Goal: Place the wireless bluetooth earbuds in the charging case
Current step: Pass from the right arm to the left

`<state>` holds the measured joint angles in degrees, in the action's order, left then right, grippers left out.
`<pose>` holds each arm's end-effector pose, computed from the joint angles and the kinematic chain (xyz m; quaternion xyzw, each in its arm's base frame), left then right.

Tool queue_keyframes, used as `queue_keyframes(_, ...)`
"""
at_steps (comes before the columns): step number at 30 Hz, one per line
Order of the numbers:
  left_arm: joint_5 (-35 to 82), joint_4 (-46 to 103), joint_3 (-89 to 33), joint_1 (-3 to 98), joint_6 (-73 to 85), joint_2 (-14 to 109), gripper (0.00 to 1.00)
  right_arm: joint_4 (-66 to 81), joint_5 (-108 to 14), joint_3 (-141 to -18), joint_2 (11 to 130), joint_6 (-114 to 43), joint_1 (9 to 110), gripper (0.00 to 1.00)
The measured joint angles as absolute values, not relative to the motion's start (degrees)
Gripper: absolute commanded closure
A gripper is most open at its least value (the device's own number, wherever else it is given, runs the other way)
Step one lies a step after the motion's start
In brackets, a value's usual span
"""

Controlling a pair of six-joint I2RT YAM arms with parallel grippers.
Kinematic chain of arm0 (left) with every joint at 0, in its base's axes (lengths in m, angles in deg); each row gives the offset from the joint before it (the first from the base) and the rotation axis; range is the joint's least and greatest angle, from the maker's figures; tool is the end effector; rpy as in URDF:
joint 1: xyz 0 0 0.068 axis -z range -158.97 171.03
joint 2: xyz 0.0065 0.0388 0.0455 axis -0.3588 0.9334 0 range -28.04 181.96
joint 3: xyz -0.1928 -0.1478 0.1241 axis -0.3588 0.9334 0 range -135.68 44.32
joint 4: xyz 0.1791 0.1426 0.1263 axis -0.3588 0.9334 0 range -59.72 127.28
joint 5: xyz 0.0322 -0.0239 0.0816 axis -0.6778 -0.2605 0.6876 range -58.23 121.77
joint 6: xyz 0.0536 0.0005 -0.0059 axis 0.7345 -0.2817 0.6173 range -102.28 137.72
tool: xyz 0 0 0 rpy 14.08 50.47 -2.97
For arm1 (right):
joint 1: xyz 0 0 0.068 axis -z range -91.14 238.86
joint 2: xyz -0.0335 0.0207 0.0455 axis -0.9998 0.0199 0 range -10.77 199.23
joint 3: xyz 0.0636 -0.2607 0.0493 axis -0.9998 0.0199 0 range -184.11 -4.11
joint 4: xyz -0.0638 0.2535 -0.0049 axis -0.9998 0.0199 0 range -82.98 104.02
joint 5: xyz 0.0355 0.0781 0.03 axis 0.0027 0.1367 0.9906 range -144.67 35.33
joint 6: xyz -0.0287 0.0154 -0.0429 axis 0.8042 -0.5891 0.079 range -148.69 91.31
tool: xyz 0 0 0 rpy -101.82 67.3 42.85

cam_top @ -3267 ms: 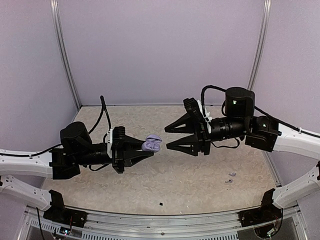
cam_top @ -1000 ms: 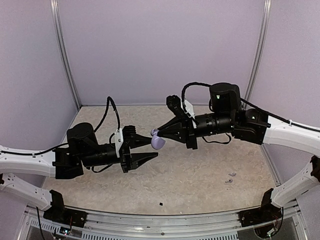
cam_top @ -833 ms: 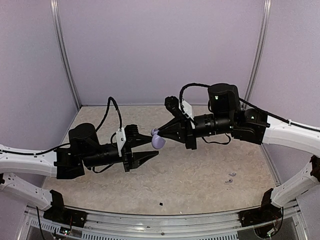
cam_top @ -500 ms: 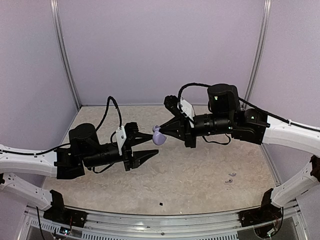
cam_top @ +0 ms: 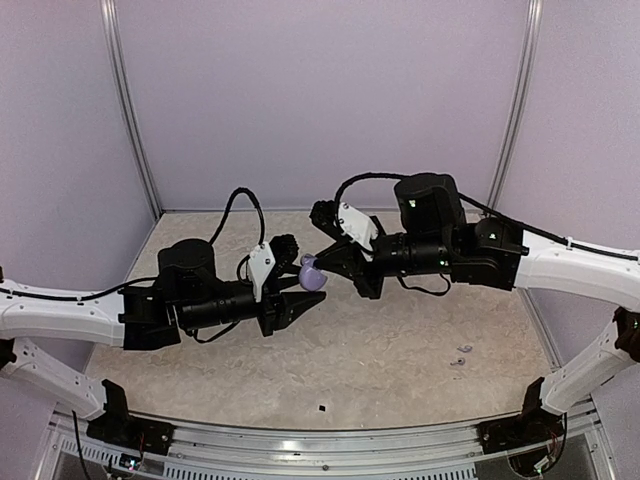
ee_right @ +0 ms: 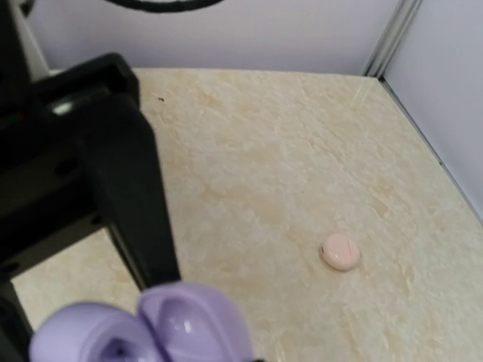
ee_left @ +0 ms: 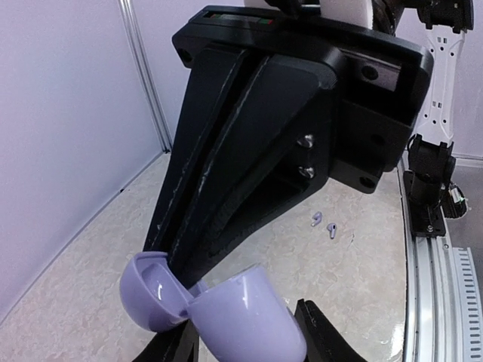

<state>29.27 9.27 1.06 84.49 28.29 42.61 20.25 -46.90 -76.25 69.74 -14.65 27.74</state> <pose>0.1267 -0.2570 0.2910 0.4602 0.5862 -0.3114 0.5895 0.1547 0.2905 0.3575 -0.5334 0.6307 0.2753 0.4918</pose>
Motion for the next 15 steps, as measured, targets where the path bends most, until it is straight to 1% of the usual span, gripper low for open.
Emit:
queue_keyframes(4,29.49,10.12,0.55,84.49,27.92,43.62,0.6,20.87,-48.93,-76.38,70.05,-14.54,27.28,1.0)
queue_keyframes(11,30.47,11.12,0.2,84.51,26.96,43.66,0.61,21.8,-53.39,-76.97,70.9,-13.29,25.96,1.0)
queue_keyframes(15,30.8,11.87,0.14,84.49,26.7,43.66,0.64,22.22,-55.66,-77.34,71.49,-12.79,25.22,1.0)
